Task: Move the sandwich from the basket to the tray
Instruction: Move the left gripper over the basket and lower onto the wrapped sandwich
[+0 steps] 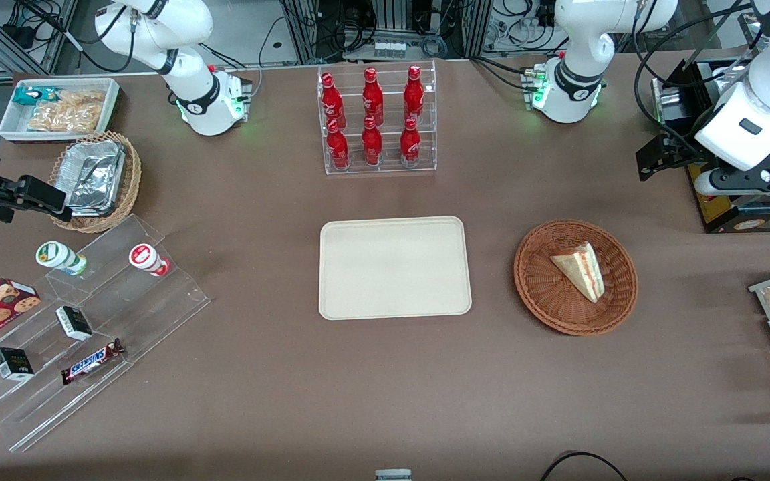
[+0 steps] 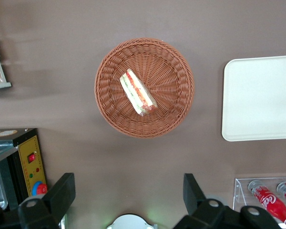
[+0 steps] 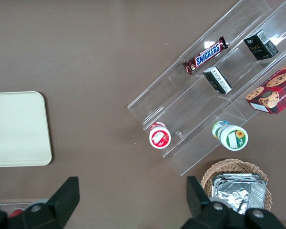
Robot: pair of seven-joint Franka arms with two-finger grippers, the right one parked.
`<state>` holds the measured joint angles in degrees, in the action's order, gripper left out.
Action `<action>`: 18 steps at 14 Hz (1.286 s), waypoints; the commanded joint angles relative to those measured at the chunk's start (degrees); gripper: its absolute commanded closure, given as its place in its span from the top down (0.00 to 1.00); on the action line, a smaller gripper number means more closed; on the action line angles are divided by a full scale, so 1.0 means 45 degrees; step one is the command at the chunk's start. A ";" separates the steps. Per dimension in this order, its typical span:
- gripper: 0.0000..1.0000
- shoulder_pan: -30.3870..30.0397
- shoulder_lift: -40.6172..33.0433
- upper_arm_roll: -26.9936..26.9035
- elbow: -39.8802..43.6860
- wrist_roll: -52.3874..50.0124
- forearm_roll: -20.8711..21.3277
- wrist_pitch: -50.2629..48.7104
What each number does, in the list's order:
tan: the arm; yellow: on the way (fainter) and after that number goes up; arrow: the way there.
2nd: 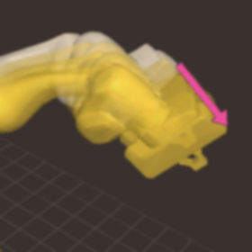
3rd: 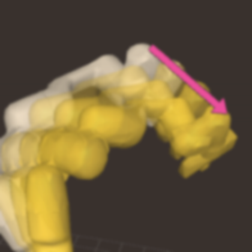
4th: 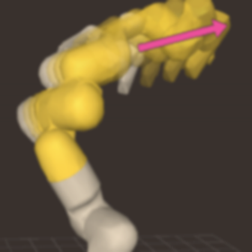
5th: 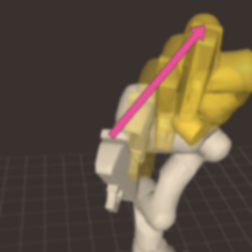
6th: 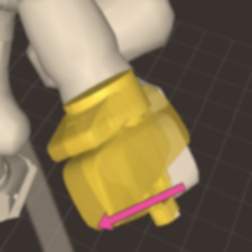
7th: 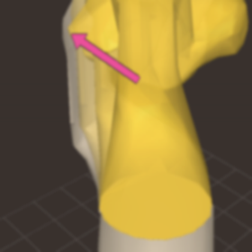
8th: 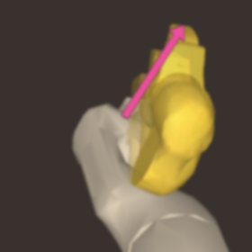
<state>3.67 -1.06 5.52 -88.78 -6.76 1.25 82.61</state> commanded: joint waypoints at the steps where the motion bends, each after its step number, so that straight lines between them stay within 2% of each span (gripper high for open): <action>1: 1.00 -0.0015 -0.0077 0.0042 -0.0170 0.0446 0.0152 0.0194; 4: 1.00 -0.0034 0.0039 0.0042 -0.0522 0.0447 0.0153 0.0059; 7: 1.00 -0.0034 0.0098 0.0042 -0.1963 0.0447 0.0133 0.0603; 10: 1.00 -0.0015 -0.0116 0.0042 -0.4463 0.0447 0.0153 0.3080; 18: 1.00 0.0005 -0.0214 0.0043 -0.8625 0.0174 0.0270 0.8470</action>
<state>3.69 0.28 5.73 -122.25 -5.31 1.69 115.10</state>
